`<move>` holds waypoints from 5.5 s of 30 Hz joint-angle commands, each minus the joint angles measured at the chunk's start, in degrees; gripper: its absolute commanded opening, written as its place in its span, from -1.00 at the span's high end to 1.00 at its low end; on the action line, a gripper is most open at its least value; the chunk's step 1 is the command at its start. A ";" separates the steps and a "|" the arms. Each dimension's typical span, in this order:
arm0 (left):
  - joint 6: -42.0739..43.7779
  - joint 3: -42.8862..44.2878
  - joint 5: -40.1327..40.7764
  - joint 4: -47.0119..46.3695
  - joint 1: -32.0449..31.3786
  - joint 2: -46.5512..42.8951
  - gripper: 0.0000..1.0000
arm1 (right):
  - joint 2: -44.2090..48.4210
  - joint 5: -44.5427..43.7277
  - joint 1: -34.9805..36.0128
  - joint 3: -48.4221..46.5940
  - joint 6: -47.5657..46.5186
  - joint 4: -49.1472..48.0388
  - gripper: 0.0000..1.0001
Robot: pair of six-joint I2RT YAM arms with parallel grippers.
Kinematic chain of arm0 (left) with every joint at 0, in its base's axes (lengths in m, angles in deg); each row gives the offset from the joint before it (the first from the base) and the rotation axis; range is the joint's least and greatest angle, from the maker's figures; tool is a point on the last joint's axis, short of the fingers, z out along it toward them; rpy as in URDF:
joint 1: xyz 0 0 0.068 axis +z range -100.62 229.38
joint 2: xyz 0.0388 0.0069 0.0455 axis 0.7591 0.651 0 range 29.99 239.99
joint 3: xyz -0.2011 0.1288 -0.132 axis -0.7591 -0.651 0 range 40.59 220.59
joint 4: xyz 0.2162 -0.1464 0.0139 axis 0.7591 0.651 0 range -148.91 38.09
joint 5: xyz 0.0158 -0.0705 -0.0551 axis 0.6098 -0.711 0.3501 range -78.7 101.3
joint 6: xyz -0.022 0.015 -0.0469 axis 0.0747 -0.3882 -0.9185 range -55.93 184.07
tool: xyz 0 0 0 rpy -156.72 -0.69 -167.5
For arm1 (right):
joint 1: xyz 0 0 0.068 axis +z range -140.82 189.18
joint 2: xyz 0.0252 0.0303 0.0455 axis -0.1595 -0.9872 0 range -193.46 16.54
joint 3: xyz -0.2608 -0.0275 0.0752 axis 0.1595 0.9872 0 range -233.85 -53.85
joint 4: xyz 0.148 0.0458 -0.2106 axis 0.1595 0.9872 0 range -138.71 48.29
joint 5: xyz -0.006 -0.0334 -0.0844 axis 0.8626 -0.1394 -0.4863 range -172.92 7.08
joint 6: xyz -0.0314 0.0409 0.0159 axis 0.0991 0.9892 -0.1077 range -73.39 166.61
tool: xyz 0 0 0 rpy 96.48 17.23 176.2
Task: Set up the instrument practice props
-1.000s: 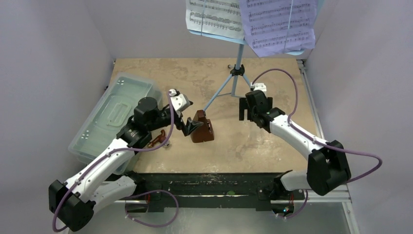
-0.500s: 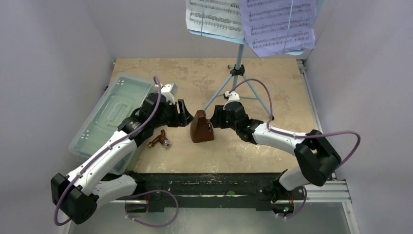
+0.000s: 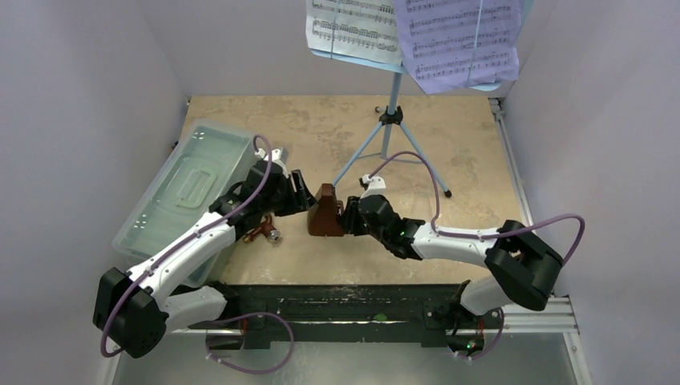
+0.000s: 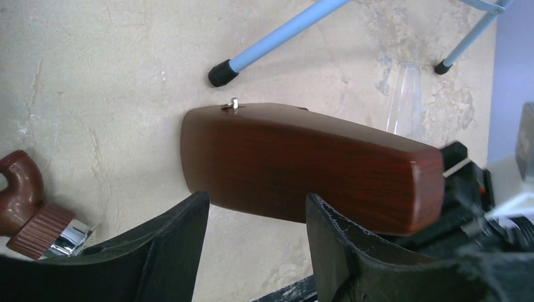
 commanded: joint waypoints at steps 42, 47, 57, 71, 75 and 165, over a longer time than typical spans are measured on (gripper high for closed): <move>10.70 10.11 -6.86 -3.50 -0.03 5.64 -0.01 | -14.07 57.44 -19.43 16.45 -41.68 -71.44 -0.03; 11.72 10.22 -6.43 -2.44 -0.07 6.84 0.08 | -17.55 56.45 -20.35 15.25 -41.24 -73.59 0.02; 12.81 9.98 -5.51 -1.37 -0.07 7.06 0.12 | -21.88 58.62 -21.16 13.03 -42.98 -72.34 0.19; 13.79 9.87 -5.87 -0.45 -0.06 7.98 0.15 | -23.18 59.28 -21.07 11.45 -47.52 -68.72 0.54; 13.96 9.57 -6.17 -0.23 -0.04 8.62 0.16 | -22.07 61.13 -21.09 11.45 -46.92 -69.30 0.86; 15.31 5.71 -5.91 -0.51 -0.63 6.51 0.13 | -13.31 53.49 -17.37 11.97 -47.86 -65.05 0.61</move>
